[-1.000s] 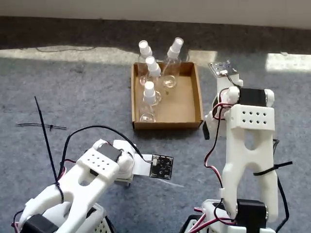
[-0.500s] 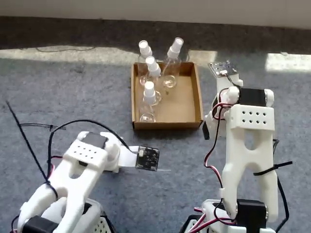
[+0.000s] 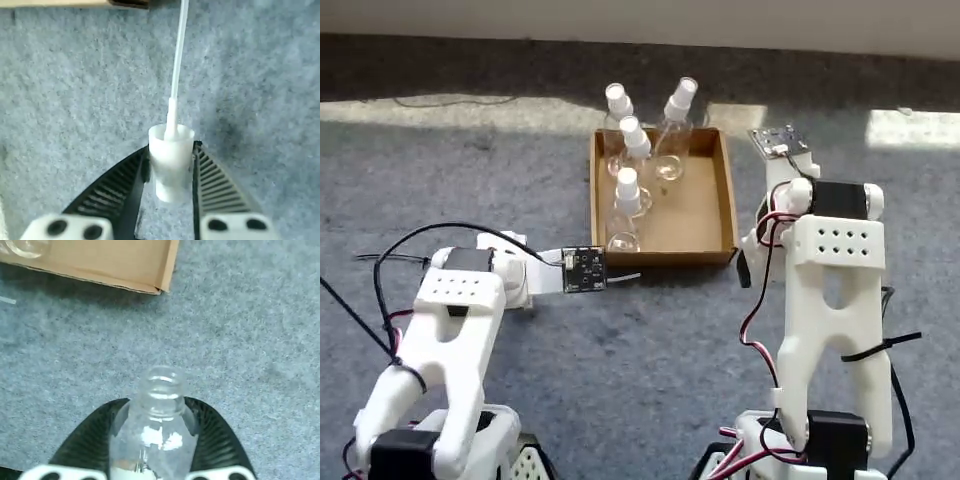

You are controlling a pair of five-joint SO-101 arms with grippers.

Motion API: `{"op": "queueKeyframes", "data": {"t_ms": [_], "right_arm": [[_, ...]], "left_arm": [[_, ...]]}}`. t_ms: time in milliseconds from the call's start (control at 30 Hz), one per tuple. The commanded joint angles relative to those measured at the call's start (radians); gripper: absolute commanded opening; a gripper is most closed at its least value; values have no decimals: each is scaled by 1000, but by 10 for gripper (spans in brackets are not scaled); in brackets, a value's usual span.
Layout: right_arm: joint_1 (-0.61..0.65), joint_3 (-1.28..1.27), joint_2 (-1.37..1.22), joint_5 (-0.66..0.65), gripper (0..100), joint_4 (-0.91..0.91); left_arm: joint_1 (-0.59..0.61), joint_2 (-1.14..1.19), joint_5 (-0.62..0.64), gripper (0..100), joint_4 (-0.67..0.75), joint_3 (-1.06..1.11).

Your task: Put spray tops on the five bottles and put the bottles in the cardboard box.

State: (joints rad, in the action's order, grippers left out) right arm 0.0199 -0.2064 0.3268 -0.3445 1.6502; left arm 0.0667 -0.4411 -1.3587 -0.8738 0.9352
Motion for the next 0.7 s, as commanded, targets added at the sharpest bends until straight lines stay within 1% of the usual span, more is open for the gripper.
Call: {"op": "queueKeyframes", "data": {"t_ms": [0, 67, 100, 200, 267, 433, 500, 567, 667], "right_arm": [[8, 4, 36, 12, 3, -2], [8, 4, 36, 11, 3, -2], [8, 4, 36, 9, 3, -2], [8, 5, 36, 8, 3, -2], [8, 5, 36, 8, 3, -2], [8, 4, 36, 8, 3, -2], [8, 4, 36, 8, 3, -2], [7, 4, 36, 6, 3, -2], [5, 4, 36, 6, 3, -2]], "left_arm": [[39, 131, -147, 73, 104, -48], [51, 159, -147, 78, 106, -47], [61, 154, -147, 95, 106, -42], [102, 125, -132, 223, 106, -41], [130, 91, -63, 294, 106, -45], [189, -74, 55, 303, 104, -42], [191, -142, 166, 302, 77, -45], [189, -206, 327, 302, 9, -50], [191, -245, 641, 302, -101, -90]]}}
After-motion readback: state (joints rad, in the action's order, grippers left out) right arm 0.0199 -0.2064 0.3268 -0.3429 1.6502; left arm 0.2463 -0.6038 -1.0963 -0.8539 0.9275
